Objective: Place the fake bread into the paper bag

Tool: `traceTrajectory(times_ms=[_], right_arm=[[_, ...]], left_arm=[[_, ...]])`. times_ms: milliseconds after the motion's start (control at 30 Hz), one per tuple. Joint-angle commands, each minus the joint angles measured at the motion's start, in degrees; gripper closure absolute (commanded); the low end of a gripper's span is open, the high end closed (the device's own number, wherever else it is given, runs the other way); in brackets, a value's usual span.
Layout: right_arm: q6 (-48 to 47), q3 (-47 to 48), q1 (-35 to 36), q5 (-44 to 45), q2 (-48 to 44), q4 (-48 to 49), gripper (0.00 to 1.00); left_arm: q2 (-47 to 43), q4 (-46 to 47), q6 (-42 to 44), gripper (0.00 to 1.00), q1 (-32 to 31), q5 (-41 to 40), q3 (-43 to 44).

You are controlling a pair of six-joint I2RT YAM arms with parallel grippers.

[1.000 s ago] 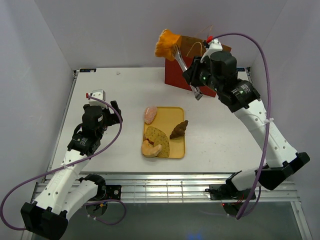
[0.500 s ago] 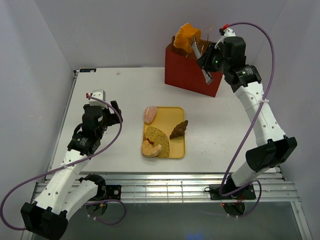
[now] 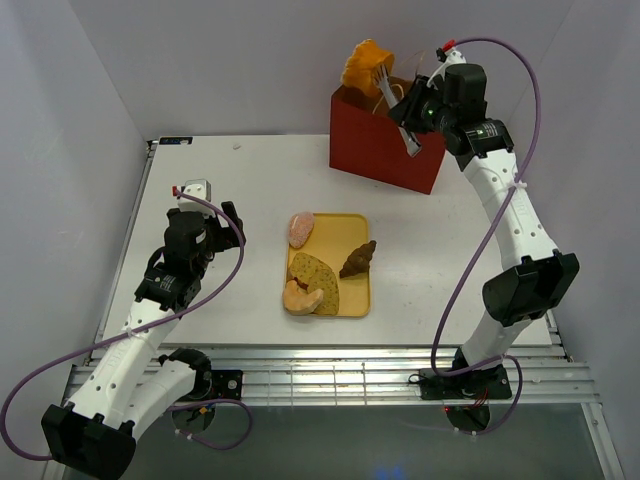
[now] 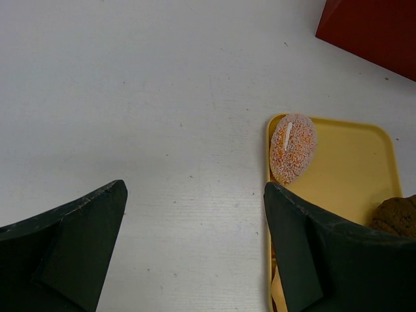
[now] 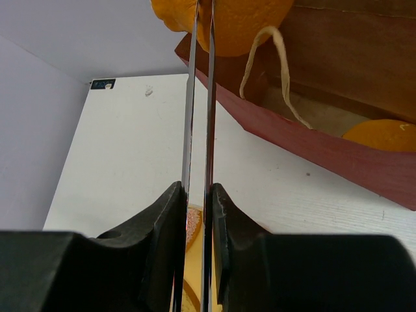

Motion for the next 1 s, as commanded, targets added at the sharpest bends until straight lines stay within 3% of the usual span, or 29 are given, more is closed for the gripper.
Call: traceTrajectory(times_ms=[0,233,433,633,967], right_arm=[[0.78,-0.79,-0.91,-1.43,-1.42,5.95,0.92],[0.69,-7.75,-2.06,-2.22,-4.41,8.77,0.92],[0.78,-7.84,-2.50,-4.33,-3.89,8.68,0.60],[0.51,-6.17,-2.76,-5.03,-3.71,7.27,0.54],[-0.19,-1.77,-3.11,-7.40,-4.15,5.07,0.53]], left_arm=[[-0.33,0.75,0.04,0.03,-0.18,0.74,0.58],[-0.41,0.83,-0.04,0.03,-0.18,1.44,0.66],[-0.33,0.83,0.04,0.03,-0.27,1.36,0.66],[-0.24,0.83,0.04,0.03,-0.18,1.44,0.66],[-0.15,0.83,0.04,0.03,-0.18,1.36,0.66]])
